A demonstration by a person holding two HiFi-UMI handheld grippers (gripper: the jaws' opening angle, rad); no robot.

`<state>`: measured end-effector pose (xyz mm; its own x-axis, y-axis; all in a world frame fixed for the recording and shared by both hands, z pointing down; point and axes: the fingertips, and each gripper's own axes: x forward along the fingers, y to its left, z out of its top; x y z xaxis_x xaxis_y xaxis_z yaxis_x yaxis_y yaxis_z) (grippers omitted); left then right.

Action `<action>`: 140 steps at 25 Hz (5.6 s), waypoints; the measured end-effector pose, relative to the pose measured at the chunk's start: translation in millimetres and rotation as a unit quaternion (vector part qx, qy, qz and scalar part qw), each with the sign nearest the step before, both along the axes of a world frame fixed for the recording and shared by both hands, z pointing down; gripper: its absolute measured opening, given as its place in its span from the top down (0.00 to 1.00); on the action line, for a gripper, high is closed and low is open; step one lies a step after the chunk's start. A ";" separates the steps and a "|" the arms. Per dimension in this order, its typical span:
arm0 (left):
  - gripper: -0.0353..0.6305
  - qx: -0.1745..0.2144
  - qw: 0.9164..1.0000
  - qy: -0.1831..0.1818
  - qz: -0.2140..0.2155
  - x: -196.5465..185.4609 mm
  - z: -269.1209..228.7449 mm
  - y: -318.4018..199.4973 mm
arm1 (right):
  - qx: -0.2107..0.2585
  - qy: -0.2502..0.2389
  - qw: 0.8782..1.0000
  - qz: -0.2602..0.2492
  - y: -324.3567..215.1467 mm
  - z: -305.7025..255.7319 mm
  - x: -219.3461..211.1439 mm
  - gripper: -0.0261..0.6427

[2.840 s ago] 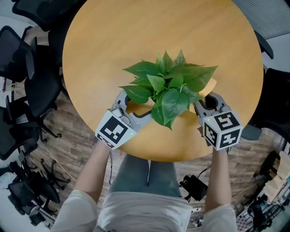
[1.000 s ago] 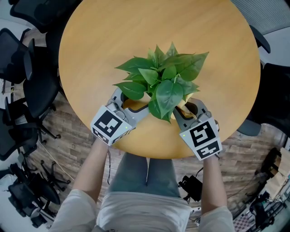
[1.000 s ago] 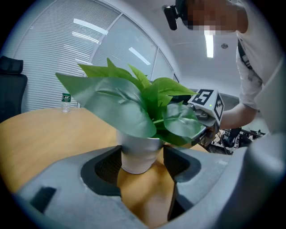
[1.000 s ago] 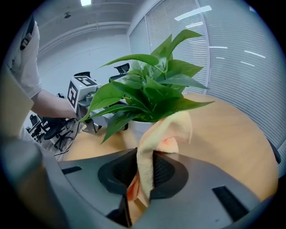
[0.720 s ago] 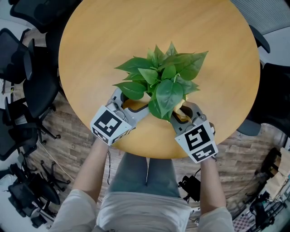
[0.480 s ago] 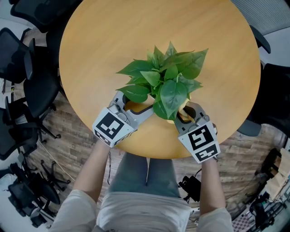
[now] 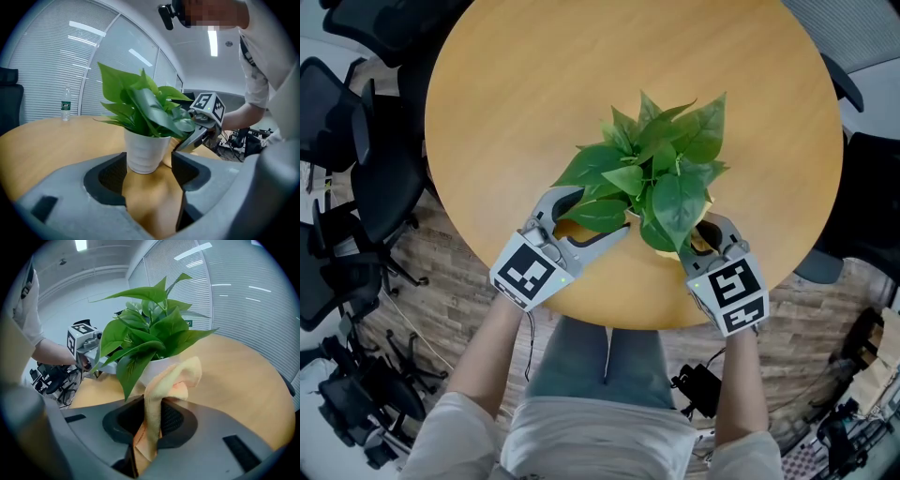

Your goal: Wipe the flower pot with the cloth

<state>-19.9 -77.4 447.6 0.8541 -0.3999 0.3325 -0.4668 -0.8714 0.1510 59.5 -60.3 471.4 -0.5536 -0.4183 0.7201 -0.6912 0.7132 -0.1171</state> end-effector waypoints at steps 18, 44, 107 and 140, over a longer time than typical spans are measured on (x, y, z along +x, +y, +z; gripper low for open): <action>0.28 0.026 0.985 0.044 0.163 31.5 -12.2 -21.2 | 0.005 0.004 1.000 0.001 2.8 0.1 0.8 0.87; 0.34 0.022 0.994 0.025 -0.106 29.0 -7.0 -12.5 | 0.054 0.037 0.995 -0.071 -28.9 -6.8 14.2 0.87; 0.28 -0.014 0.980 0.068 0.184 37.4 -2.2 -25.4 | 0.010 -0.024 0.996 -0.081 19.1 5.1 -16.8 0.87; 0.34 0.019 0.998 0.013 -0.066 30.7 5.8 -26.5 | 0.072 0.058 0.989 -0.114 -42.4 -2.7 8.5 0.87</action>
